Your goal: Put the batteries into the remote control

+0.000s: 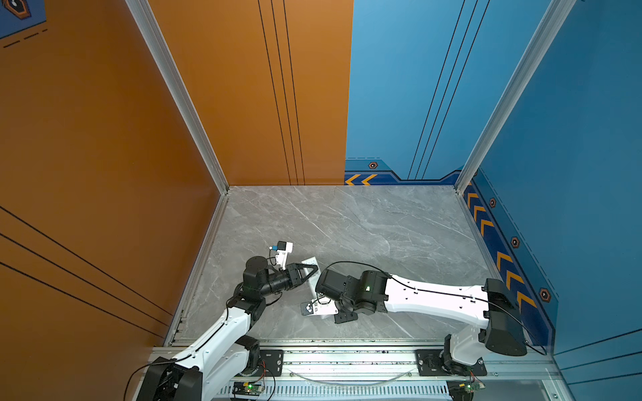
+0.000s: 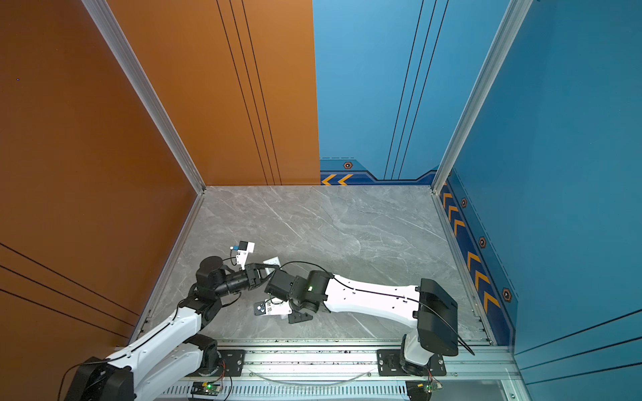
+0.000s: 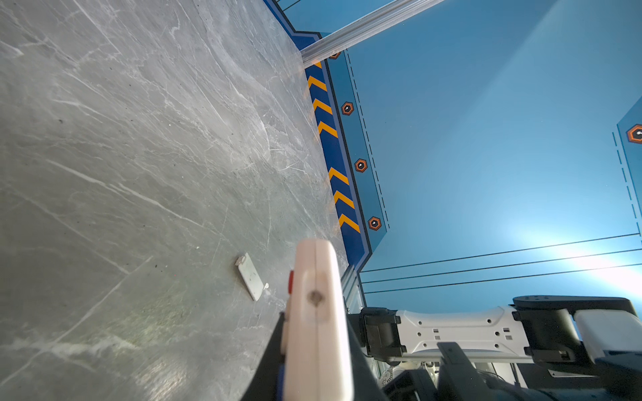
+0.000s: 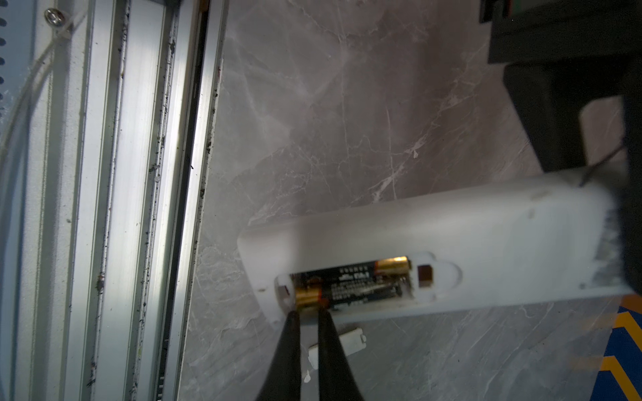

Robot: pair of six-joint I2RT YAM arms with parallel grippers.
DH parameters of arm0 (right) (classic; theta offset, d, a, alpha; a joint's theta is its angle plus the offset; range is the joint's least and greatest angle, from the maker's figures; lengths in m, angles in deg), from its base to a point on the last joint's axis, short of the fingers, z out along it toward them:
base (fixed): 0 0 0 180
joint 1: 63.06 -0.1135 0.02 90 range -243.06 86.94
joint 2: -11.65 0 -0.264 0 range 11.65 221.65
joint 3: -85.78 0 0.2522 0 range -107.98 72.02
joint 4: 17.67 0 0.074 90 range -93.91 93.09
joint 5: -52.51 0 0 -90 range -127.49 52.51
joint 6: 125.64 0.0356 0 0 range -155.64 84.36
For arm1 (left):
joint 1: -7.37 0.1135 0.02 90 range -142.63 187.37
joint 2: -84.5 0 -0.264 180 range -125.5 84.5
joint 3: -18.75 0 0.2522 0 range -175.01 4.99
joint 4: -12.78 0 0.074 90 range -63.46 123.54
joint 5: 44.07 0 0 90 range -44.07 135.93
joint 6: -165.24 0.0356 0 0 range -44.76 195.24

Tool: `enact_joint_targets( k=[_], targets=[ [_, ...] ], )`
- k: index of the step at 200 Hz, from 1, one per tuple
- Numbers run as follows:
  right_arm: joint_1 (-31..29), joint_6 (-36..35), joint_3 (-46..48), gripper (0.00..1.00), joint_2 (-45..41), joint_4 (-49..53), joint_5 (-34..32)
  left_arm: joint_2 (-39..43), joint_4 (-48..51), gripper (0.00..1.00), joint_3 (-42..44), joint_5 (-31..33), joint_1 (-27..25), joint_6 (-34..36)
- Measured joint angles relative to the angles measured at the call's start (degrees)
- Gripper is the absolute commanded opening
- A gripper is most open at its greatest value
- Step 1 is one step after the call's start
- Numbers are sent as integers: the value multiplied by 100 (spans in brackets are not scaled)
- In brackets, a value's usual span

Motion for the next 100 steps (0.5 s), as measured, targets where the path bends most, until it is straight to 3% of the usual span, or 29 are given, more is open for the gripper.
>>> enact_joint_targets(
  k=[100],
  targets=[
    [-68,227,-61,3,236,-11,-275,0,94,0,0,168,0,197]
  ],
)
